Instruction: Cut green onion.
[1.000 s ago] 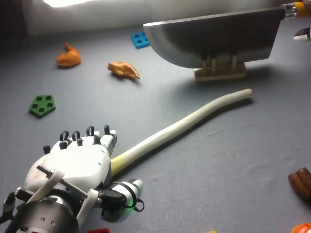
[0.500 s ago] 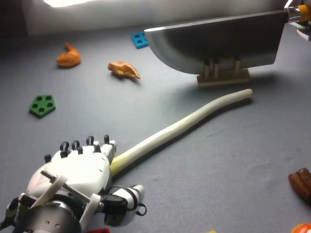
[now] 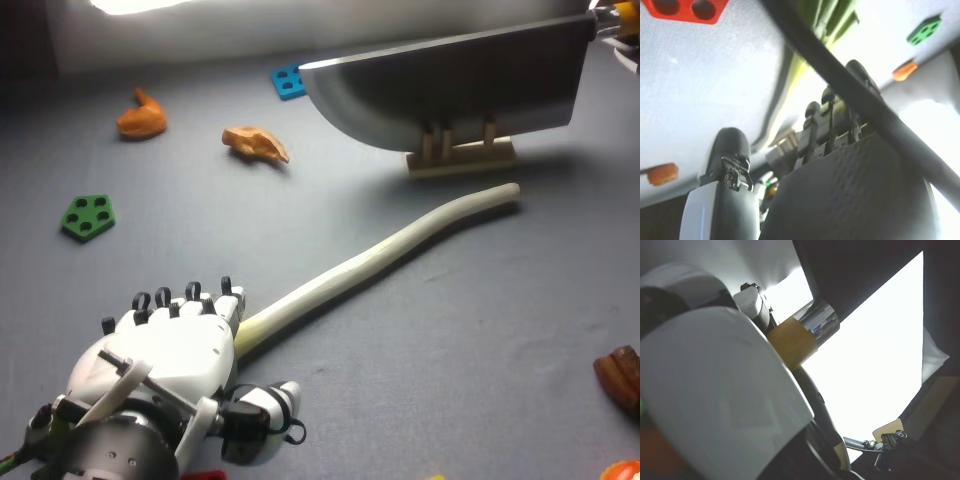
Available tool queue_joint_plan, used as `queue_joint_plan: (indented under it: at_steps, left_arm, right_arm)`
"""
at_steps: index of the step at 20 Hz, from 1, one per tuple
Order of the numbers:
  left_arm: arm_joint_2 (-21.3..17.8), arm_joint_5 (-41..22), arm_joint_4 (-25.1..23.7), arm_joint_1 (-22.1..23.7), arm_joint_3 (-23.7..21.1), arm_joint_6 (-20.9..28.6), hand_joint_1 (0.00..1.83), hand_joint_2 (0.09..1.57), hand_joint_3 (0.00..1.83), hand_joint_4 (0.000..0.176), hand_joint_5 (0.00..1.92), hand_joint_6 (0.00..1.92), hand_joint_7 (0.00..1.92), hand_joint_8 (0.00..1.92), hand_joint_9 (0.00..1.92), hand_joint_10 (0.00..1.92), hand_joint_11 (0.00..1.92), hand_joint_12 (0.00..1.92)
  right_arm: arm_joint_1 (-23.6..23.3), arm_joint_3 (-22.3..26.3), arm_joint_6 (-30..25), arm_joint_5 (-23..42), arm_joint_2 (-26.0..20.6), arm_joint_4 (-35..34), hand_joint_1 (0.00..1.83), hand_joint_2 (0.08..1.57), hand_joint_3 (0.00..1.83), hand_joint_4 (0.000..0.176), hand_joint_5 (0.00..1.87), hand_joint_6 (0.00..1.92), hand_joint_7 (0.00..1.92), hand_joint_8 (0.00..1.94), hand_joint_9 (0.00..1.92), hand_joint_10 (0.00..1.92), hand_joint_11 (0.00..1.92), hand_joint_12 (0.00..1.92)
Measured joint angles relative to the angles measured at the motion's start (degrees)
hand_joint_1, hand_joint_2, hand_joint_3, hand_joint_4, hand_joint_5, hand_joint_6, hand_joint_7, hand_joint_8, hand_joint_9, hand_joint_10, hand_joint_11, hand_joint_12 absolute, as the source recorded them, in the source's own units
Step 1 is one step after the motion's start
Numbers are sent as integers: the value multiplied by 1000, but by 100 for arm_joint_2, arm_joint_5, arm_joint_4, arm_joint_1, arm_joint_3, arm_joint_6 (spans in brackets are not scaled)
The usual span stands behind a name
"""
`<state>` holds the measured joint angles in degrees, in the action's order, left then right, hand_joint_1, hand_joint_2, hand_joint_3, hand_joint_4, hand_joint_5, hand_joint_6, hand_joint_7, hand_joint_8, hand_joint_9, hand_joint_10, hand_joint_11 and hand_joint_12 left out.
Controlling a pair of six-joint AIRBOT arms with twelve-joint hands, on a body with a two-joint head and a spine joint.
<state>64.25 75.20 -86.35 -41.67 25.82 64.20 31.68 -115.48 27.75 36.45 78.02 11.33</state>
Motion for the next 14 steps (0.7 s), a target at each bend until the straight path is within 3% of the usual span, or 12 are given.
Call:
queue_joint_plan:
  at_steps: [5, 9, 14]
  left_arm:
    - [28, -7, 24, -66, 0, 0, 283, 1333, 0, 48, 15, 5, 40, 4, 52, 8, 0, 432]
    - [68, -4, 46, -72, 0, 0, 274, 1337, 0, 41, 40, 7, 63, 3, 62, 6, 0, 382]
    - [136, -13, 72, -76, 0, 0, 254, 1334, 1, 38, 62, 3, 37, 2, 27, 3, 0, 167]
  right_arm:
    - [4, 39, 774, -28, 0, -752, 1583, 861, 605, 176, 1288, 1920, 1546, 1941, 1621, 1921, 1623, 1921]
    - [33, 101, 807, 35, 0, -778, 1596, 877, 621, 176, 1332, 1921, 1554, 1941, 1632, 1921, 1655, 1921]
    - [42, 122, 546, 35, 0, -669, 1606, 867, 609, 176, 1236, 1921, 1531, 1941, 1618, 1921, 1634, 1921]
